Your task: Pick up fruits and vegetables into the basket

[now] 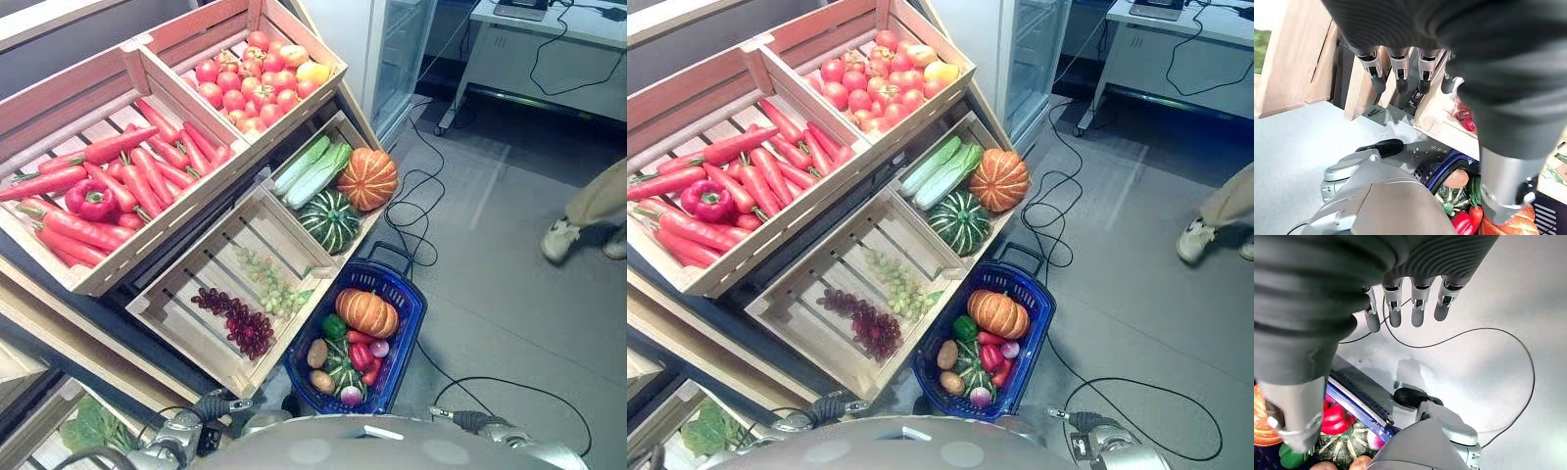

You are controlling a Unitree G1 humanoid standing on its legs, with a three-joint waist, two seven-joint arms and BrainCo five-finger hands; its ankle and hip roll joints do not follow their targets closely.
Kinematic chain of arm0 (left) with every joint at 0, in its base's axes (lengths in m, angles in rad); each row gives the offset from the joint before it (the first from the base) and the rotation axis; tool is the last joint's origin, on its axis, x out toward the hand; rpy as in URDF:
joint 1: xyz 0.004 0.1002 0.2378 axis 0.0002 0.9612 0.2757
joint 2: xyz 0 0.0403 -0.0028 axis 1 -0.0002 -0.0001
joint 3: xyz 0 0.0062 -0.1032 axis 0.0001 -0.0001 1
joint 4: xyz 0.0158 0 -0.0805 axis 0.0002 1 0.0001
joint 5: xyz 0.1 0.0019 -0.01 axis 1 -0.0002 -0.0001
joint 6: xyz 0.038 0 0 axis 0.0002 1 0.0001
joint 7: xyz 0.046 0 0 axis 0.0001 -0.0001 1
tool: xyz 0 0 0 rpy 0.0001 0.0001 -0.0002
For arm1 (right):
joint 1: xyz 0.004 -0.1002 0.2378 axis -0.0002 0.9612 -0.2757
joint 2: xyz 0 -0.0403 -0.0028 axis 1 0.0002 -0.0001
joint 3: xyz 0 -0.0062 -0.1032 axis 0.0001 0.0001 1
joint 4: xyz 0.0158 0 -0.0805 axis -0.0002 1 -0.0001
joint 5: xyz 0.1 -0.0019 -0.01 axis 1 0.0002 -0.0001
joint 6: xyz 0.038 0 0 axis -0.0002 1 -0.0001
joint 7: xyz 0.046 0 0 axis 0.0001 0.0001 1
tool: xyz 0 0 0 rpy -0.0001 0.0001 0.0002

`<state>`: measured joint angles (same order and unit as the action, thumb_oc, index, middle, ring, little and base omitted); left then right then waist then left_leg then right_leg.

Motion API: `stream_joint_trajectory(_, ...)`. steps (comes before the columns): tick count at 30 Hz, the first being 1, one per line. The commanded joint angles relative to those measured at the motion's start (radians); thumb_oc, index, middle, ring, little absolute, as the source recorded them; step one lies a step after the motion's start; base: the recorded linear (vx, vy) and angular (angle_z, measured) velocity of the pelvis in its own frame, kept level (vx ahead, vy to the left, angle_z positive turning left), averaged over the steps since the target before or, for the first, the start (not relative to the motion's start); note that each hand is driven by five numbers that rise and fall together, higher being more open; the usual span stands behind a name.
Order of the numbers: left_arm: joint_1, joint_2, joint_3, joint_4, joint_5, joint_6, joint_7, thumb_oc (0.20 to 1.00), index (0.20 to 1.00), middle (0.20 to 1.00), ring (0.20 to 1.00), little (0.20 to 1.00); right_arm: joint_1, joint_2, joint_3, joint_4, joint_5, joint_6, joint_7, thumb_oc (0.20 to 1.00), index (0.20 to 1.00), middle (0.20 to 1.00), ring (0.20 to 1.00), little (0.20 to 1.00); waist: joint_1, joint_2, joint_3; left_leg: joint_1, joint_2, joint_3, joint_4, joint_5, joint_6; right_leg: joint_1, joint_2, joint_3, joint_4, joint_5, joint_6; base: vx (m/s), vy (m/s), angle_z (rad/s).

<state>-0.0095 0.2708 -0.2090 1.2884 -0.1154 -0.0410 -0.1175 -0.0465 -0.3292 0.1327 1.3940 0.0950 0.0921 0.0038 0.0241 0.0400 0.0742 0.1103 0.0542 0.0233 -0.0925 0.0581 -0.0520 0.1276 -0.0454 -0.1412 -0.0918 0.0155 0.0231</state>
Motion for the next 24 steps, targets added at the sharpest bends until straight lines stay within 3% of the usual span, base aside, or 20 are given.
stream_joint_trajectory(1, -0.063, 0.006, -0.011, 0.071, 0.015, 0.007, -0.006, 1.0, 1.0, 1.0, 1.0, 1.0, -0.056, 0.026, 0.024, 0.05, -0.009, 0.004, -0.015, 1.0, 1.0, 1.0, 1.0, 1.0, 0.01, -0.041, 0.023, 0.018, 0.022, 0.013, 0.005, -0.064, -0.022, -0.012, -0.101, 0.022, 0.005, 0.038, 0.108, -0.08, -0.045, -0.14)
stream_joint_trajectory(24, -0.056, 0.006, -0.008, 0.056, -0.013, -0.014, 0.0, 1.0, 1.0, 1.0, 1.0, 1.0, -0.05, 0.02, 0.018, 0.04, -0.011, 0.008, -0.012, 1.0, 1.0, 1.0, 1.0, 1.0, 0.01, -0.038, 0.036, 0.013, 0.021, 0.007, 0.005, -0.063, -0.021, -0.016, -0.098, 0.022, 0.005, 0.038, 0.107, 0.0, 0.0, 0.0)
